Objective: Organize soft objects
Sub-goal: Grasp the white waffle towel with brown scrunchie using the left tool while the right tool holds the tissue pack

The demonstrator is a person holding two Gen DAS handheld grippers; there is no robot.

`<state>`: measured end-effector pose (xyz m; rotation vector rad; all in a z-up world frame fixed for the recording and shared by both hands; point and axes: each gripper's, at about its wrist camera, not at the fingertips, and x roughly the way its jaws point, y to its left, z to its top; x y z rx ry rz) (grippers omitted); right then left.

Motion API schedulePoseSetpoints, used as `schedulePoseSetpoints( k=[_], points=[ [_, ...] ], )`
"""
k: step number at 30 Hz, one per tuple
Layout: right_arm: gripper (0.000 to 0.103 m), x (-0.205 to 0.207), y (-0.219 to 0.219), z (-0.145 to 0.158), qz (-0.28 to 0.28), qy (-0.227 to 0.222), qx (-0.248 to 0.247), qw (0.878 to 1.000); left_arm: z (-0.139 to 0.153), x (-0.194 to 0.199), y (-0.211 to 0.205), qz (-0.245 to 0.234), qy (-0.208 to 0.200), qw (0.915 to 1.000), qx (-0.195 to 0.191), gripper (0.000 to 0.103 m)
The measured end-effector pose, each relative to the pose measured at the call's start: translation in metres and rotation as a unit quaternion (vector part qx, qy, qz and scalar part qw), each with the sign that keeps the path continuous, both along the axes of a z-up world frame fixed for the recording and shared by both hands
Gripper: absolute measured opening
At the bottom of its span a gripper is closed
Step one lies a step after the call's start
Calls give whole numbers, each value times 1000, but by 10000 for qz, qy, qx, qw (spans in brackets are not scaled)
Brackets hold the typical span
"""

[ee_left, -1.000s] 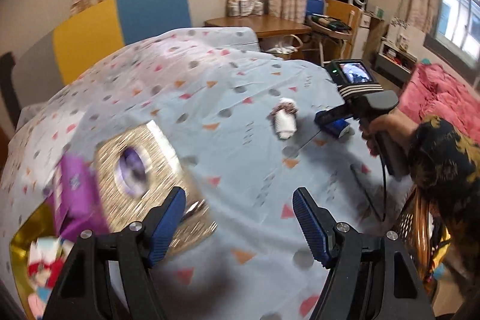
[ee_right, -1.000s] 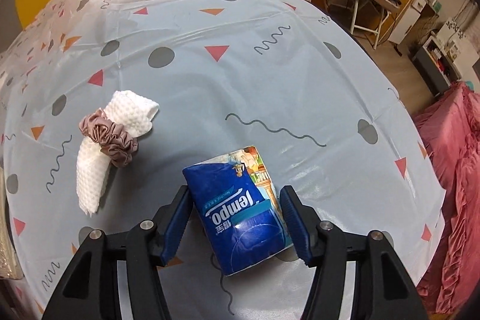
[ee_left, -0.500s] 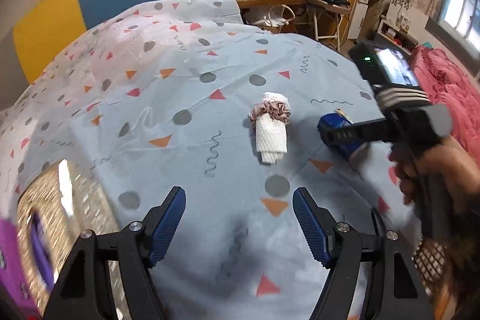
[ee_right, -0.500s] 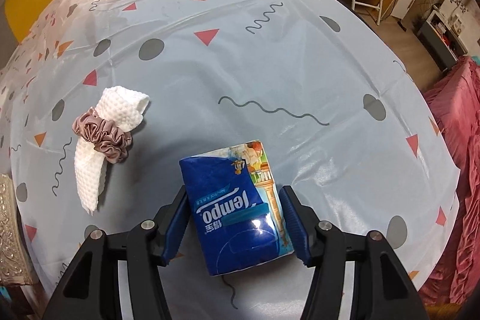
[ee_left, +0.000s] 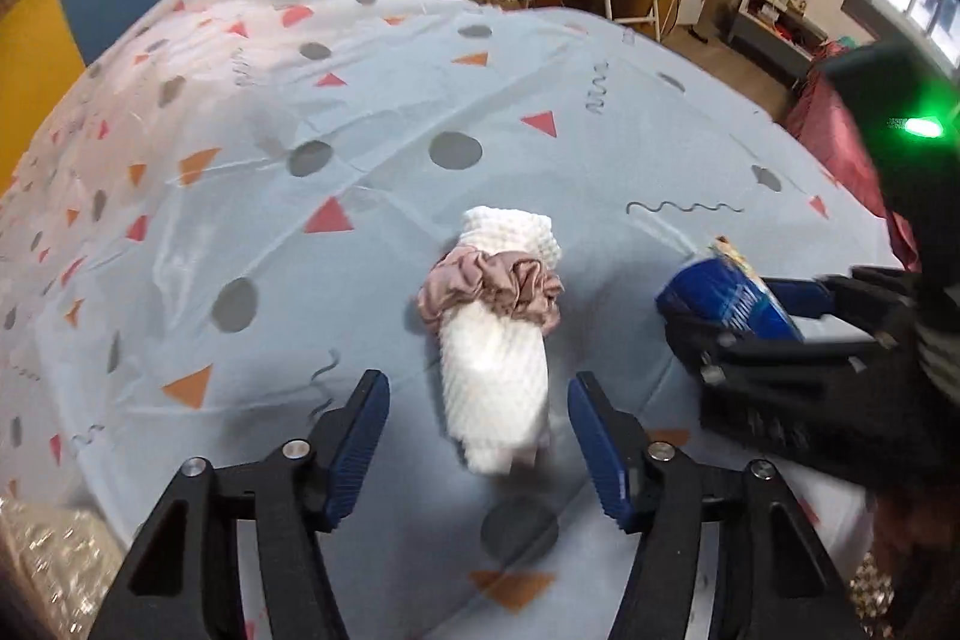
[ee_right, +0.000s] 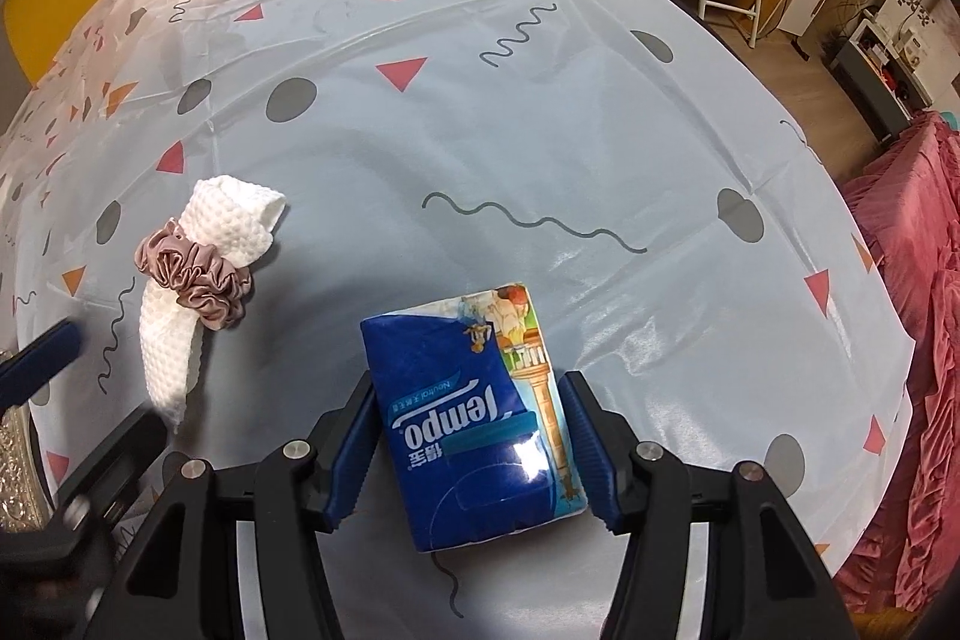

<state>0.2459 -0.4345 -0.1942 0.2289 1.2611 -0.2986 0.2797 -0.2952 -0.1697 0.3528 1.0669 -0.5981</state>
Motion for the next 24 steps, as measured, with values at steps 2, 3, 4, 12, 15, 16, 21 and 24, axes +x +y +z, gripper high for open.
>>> schedulePoseSetpoints(
  k=[2, 3, 4, 12, 15, 16, 21, 24],
  points=[
    [59, 1, 2, -1, 29, -1, -44, 10000, -6, 9, -8, 29, 55, 10000, -12, 50],
    [59, 1, 2, -2, 14, -8, -58, 10000, -9, 11, -12, 5, 36, 10000, 38, 48],
    [59, 1, 3, -2, 3, -12, -58, 10000, -13, 13, -15, -24, 45, 10000, 71, 41],
    [57, 2, 17, -2, 274, -85, -301, 9991, -17, -11, 24, 303, 71, 9993, -215, 25],
    [57, 2, 28, -3, 497, -166, -166, 9985, -20, -28, 47, 462, 86, 9986, -238, 26],
    [57, 3, 35, -3, 663, -184, -169, 9975, -20, -31, 50, 444, 119, 9987, -218, 26],
    [57, 3, 64, -6, 1225, -275, -282, 9917, -15, -35, 60, 637, 178, 9978, 55, 24],
    [57, 3, 66, -7, 1227, -307, -249, 9917, -5, -35, 75, 813, 77, 9967, -28, 23]
  ],
)
